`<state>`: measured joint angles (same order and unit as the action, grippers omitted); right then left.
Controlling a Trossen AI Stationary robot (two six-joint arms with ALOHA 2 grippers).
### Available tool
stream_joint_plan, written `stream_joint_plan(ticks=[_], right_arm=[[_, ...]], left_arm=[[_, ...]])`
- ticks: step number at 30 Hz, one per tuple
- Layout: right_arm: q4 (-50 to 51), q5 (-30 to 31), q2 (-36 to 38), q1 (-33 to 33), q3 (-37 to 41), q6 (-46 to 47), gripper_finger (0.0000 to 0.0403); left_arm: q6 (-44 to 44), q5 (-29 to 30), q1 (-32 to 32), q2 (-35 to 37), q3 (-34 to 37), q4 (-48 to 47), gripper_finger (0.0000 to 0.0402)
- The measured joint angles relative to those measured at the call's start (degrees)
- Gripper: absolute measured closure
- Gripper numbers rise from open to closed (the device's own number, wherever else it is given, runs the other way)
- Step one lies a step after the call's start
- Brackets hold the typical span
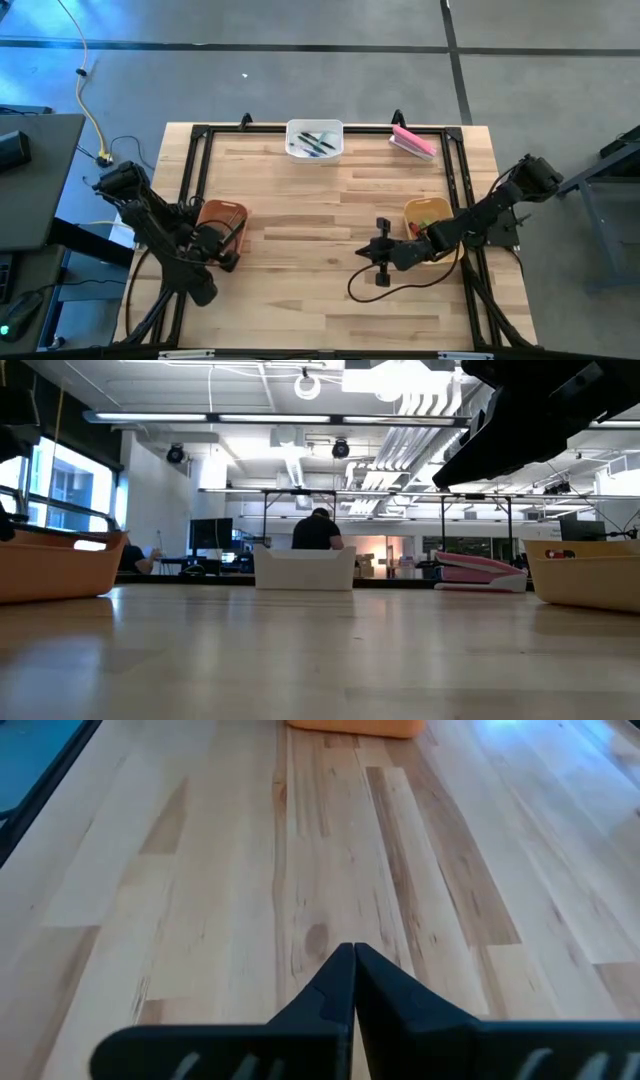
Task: Sort crayons/erasers/pens/pencils in bins
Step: Put the blue pencil into the orange bin, then return to Home Position
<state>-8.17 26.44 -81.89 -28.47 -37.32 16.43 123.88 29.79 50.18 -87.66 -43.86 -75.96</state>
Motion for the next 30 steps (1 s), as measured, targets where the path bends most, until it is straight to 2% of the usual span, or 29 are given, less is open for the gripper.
stream_joint_plan(ticks=[4, 9, 17, 30], right_arm=[[-0.08, -0.02, 0.00, 0.00, 0.00, 0.00, 0.0403], [-0.10, -0.02, 0.00, 0.00, 0.00, 0.00, 0.0403], [-0.23, -0.09, 0.00, 0.08, 0.00, 0.02, 0.0403], [-0.28, -1.36, 0.00, 0.48, 0.00, -0.42, 0.0403]], left_arm=[[0.01, 0.21, -0.91, 0.00, 1.21, 2.42, 0.0396], [-1.07, 0.12, -1.93, 0.12, 5.09, 11.13, 0.0395], [-1.08, 0.18, -2.17, 1.01, 5.46, 10.29, 0.0391], [-1.36, -1.16, -2.17, 2.27, 5.49, 9.59, 0.0339]])
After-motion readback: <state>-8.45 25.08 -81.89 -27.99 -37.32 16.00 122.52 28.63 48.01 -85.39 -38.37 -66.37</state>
